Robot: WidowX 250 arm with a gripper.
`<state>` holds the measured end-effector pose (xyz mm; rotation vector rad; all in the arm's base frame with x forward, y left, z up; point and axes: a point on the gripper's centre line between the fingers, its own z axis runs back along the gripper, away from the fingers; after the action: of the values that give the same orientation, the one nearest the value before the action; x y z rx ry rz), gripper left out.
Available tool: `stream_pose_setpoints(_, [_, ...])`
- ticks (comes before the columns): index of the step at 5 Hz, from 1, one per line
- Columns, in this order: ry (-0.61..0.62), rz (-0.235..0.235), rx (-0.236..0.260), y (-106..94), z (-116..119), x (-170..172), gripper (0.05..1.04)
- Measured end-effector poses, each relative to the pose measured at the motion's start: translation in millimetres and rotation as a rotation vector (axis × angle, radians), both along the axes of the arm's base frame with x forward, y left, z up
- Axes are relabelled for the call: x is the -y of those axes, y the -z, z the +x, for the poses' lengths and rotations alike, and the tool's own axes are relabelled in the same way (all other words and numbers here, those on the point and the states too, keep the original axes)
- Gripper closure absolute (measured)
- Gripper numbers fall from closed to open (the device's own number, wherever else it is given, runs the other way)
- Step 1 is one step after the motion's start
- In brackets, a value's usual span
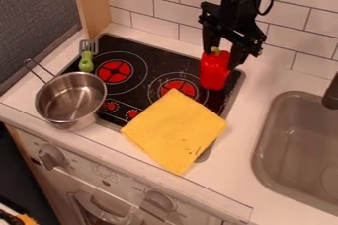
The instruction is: Put the red pepper in the pot
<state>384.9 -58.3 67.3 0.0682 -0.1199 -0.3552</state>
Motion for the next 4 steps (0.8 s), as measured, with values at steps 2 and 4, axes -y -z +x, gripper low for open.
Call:
stream_pose_setpoints(2, [-0.024,-0.022,-0.018,-0.7,1.1,-11.3,0.891])
stream_pose_setpoints(4, [-0.117,-0.071,0.003,-22.7,-7.3,-40.9,0.987])
